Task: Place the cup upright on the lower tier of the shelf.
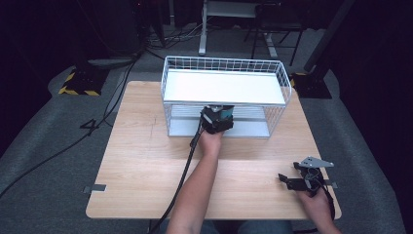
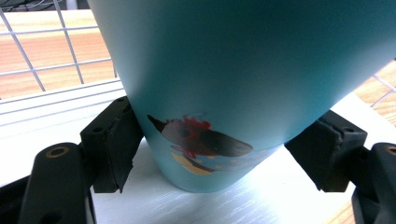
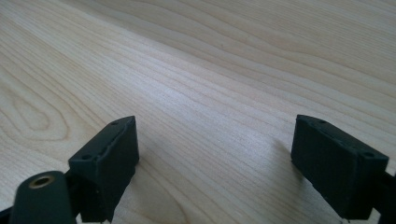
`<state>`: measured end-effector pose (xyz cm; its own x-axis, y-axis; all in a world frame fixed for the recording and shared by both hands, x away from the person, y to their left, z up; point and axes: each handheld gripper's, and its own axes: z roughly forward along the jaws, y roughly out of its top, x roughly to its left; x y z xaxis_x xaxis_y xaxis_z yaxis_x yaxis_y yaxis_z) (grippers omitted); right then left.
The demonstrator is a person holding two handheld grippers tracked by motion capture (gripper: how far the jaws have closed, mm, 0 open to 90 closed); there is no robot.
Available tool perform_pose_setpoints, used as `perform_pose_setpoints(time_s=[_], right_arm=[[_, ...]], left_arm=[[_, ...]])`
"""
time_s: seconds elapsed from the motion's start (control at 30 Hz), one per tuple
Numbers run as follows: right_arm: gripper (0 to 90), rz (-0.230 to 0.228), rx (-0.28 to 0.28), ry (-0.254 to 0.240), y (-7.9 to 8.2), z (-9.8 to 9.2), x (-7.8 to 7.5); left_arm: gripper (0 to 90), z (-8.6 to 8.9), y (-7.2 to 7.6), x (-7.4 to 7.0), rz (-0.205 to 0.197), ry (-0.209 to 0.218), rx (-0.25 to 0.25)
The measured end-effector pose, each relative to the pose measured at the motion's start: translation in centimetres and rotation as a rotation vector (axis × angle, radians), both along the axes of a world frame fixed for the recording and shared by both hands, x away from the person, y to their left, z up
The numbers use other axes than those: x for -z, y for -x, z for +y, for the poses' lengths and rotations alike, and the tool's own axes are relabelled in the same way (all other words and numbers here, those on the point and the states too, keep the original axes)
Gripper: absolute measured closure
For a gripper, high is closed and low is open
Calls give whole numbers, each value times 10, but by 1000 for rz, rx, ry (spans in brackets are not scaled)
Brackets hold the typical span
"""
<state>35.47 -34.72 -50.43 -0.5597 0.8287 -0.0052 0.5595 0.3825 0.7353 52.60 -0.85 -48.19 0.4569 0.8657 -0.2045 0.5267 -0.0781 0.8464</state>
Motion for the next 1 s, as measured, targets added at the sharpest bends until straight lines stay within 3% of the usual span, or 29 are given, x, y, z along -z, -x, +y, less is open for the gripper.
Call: perform_pose_setpoints(time_s=[0.07, 0.13, 0.3, 0.47, 0.6, 0.8, 0.9, 1.0], right_arm=[[156, 0, 0, 0, 0, 0, 0], [157, -1, 0, 1, 0, 0, 0], [157, -1, 0, 1, 0, 0, 0], [157, -1, 0, 1, 0, 0, 0], [157, -1, 0, 1, 0, 0, 0], [157, -1, 0, 1, 0, 0, 0], [157, -1, 0, 1, 0, 0, 0], [157, -1, 0, 1, 0, 0, 0]], left_arm=[[229, 2, 0, 1, -7, -37, -7], [229, 0, 0, 1, -7, -34, -42], [229, 2, 0, 2, -11, -57, -40], [228, 2, 1, 2, -24, -107, -40], [225, 2, 1, 3, -21, -100, -34], [156, 4, -1, 6, 26, -70, -37], [149, 6, 2, 5, 10, -76, -34], [125, 9, 4, 3, 10, -53, -31]])
